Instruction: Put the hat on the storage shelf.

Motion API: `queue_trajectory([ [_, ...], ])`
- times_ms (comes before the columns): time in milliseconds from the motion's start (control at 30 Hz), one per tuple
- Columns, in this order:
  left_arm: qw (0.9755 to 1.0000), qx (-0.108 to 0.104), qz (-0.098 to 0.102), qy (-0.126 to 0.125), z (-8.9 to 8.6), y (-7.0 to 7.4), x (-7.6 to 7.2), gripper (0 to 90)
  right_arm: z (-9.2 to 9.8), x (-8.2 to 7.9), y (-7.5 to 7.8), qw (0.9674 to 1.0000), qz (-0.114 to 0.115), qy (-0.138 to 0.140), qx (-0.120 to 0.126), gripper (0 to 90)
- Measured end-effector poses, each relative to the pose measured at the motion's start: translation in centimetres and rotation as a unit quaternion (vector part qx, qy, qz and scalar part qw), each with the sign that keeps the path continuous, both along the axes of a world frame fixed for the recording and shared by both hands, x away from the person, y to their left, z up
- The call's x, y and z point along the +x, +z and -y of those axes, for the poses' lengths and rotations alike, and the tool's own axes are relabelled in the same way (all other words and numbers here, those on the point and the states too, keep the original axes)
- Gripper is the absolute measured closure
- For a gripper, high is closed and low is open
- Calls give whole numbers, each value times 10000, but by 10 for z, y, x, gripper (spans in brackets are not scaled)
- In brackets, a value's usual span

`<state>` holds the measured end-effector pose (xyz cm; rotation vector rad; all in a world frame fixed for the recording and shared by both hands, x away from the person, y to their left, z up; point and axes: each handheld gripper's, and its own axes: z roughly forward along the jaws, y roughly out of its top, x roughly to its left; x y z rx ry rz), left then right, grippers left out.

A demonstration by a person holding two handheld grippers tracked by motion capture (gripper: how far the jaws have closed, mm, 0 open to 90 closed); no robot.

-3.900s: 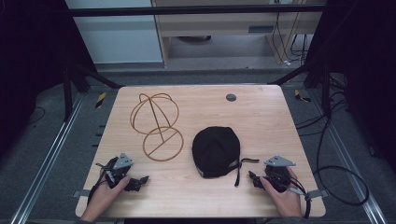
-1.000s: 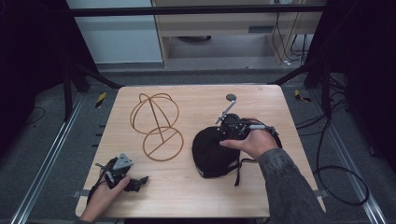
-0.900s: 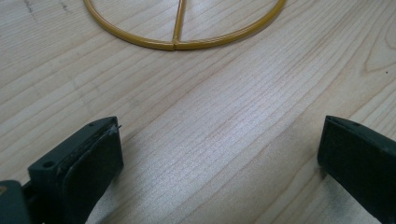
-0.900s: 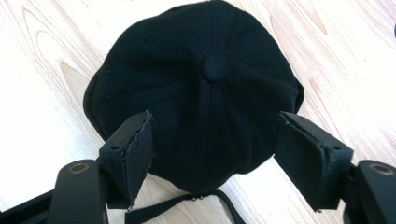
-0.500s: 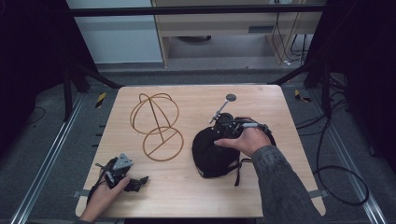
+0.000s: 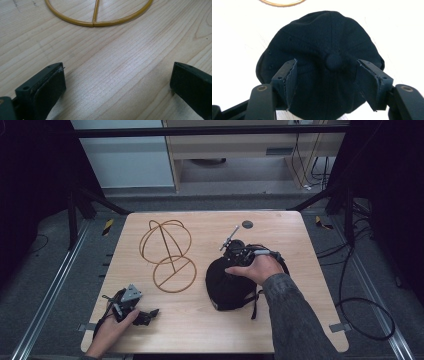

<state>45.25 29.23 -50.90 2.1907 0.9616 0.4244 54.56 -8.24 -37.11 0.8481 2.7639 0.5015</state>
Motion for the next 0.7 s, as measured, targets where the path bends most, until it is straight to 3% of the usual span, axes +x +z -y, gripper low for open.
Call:
queue_trajectory([
  [300,10000,-1,0,1,0,0,0,0,-8,9,-9,9999,-88,6,-74,490],
  [333,10000,0,1,-1,0,0,0,0,-8,10,-10,9999,-105,12,-99,581],
  [467,10000,0,0,-1,0,0,0,0,-7,10,-12,9997,-150,19,-170,724],
  [700,10000,-2,1,-1,0,0,0,0,-4,7,-8,9999,-61,80,-119,736],
])
